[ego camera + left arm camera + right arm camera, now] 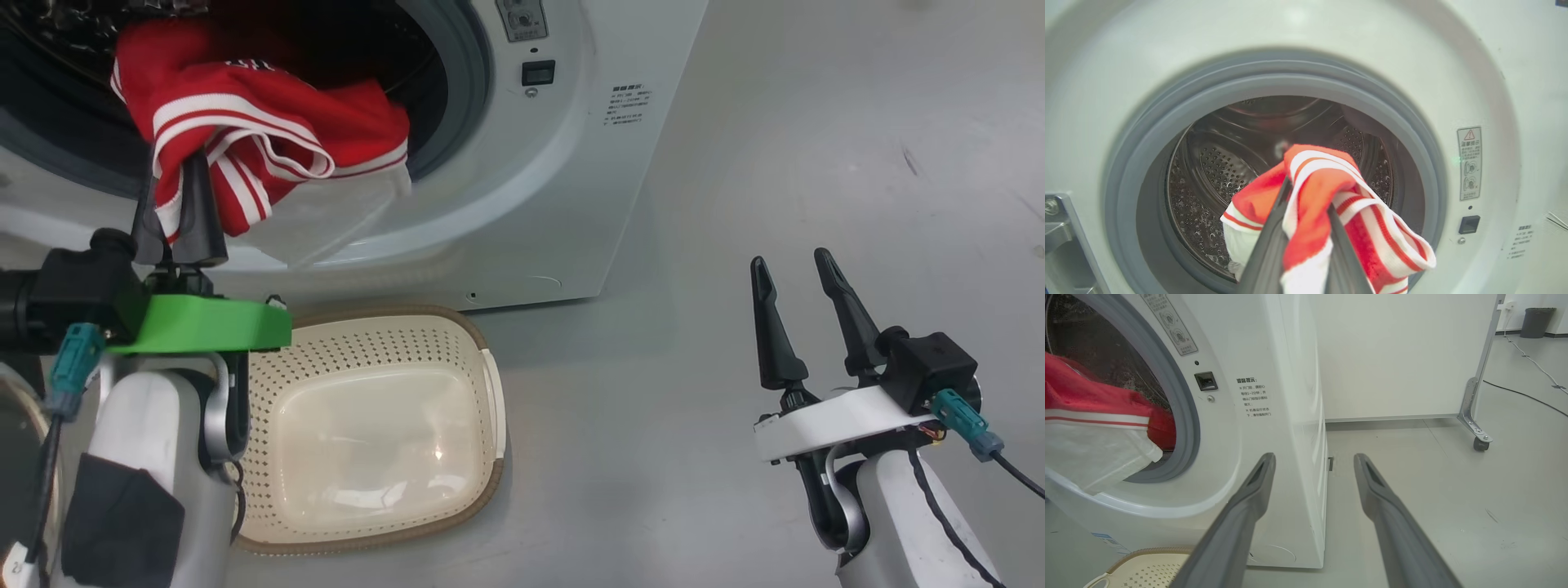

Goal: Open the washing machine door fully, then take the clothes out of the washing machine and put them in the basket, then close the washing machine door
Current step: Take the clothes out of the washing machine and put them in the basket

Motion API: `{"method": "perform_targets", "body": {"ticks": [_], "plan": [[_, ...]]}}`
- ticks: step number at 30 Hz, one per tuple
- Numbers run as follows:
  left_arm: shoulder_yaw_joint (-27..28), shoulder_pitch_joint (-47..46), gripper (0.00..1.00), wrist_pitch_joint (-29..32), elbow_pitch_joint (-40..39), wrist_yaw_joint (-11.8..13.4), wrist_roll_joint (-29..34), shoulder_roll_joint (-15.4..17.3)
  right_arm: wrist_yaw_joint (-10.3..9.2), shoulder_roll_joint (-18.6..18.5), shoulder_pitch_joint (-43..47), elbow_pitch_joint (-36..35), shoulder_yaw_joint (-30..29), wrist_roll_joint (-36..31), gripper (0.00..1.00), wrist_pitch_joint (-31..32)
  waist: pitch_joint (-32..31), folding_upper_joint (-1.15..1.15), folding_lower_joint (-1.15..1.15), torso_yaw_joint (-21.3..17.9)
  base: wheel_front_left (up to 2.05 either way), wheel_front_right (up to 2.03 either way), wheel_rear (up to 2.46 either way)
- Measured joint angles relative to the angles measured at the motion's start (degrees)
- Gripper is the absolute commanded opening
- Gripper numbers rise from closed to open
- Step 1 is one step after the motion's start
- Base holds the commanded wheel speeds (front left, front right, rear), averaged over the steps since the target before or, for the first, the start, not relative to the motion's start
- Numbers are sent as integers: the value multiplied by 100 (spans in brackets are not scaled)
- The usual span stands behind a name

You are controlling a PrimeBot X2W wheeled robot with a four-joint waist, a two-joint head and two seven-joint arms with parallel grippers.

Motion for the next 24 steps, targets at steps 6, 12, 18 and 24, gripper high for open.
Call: {"method": "perform_targets", "body": {"ticks": [6,12,18,24], "plan": [[-41,412,0,-2,-411,21,44,-4,33,1,109,26,-31,0,100,0,-204,0,0,112,0,0,0],[-38,788,0,-18,-782,76,62,-12,34,1,227,54,-57,-2,100,0,-417,0,0,218,0,0,0],[-54,1218,0,-19,-1050,123,74,-45,34,1,350,54,-63,-18,100,0,-628,0,0,302,0,0,0],[-70,1611,0,-18,-1298,158,74,-53,34,2,500,53,-63,-18,100,0,-825,0,0,349,0,0,0]]}}
